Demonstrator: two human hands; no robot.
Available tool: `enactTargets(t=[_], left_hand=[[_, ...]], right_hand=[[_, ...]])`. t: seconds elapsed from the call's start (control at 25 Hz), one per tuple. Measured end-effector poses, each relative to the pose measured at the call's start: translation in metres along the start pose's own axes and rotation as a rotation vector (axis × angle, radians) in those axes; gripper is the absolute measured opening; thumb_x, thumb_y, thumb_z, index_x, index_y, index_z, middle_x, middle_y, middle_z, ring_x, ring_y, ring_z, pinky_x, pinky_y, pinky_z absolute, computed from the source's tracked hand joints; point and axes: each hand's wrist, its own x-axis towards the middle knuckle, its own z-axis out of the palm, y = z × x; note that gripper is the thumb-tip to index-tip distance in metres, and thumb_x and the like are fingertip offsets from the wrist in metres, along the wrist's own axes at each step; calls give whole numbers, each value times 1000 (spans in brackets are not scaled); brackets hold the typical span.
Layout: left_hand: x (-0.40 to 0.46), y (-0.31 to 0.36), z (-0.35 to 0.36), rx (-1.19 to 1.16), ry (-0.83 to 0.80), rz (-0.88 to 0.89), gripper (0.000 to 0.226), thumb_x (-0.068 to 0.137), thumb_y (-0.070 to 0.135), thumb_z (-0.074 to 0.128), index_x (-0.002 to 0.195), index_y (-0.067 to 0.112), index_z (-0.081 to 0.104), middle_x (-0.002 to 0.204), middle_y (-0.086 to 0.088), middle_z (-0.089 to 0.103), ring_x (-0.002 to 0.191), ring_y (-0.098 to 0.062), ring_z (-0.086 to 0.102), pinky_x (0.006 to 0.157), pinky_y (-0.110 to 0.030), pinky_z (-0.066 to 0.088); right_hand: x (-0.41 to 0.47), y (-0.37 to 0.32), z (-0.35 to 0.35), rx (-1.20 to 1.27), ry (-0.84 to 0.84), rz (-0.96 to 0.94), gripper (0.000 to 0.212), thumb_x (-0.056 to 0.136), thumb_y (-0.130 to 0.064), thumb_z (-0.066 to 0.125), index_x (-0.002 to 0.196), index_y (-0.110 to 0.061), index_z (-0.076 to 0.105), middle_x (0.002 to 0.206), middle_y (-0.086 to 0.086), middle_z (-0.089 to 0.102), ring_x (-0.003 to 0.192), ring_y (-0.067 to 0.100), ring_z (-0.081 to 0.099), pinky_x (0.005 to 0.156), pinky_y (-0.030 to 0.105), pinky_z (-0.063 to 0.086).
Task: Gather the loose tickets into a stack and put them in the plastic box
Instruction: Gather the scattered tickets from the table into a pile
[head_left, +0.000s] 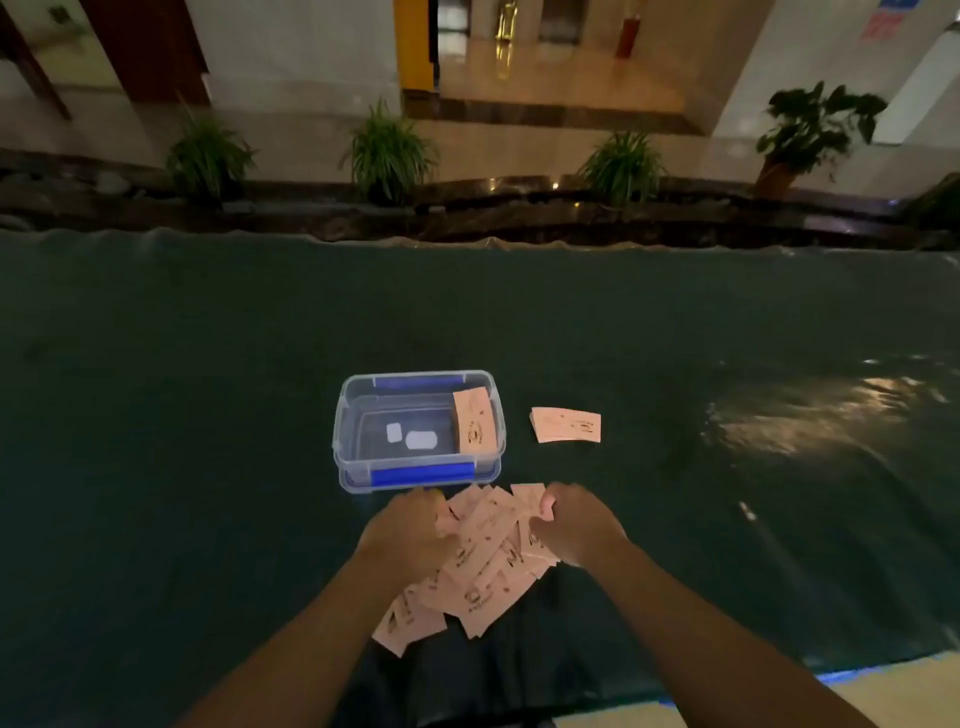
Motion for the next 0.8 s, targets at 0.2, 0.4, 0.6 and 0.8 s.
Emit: enactTargets(t=[0.2, 0.4, 0.6, 0.8], left_hand=[[16, 11, 45, 161, -76, -97, 57, 94, 53, 63, 142, 27, 48, 141, 1, 53, 129, -20, 49, 107, -42, 48], [32, 24, 67, 230, -106, -183, 83, 87, 62, 66, 154, 30, 29, 153, -1, 43, 138, -24, 42, 111, -48, 44], [46, 36, 77, 269, -125, -265, 91, 82, 66, 67, 157, 34, 27, 156, -1, 45, 140, -26, 43, 113, -57, 37], [45, 50, 84, 224, -75, -310, 91, 82, 62, 70, 157, 32, 28, 156, -1, 46, 136, -22, 50, 105, -45, 47]], right_hand=[[21, 22, 29, 187, -56, 168, 72, 91, -50, 72, 151, -21, 44, 148, 6, 54, 127, 26, 62, 96, 43, 62], [36, 41, 48, 174, -60, 164, 96, 77, -64, 79, 153, -18, 43, 153, 5, 48, 141, 27, 50, 101, 44, 56], [44, 60, 48, 153, -122, 59, 78, 76, -46, 80, 142, -17, 50, 141, 5, 49, 133, 26, 51, 99, 43, 56], [42, 82, 44, 139, -146, 27, 87, 73, -47, 84, 145, -20, 45, 141, 5, 48, 133, 25, 50, 99, 42, 55]])
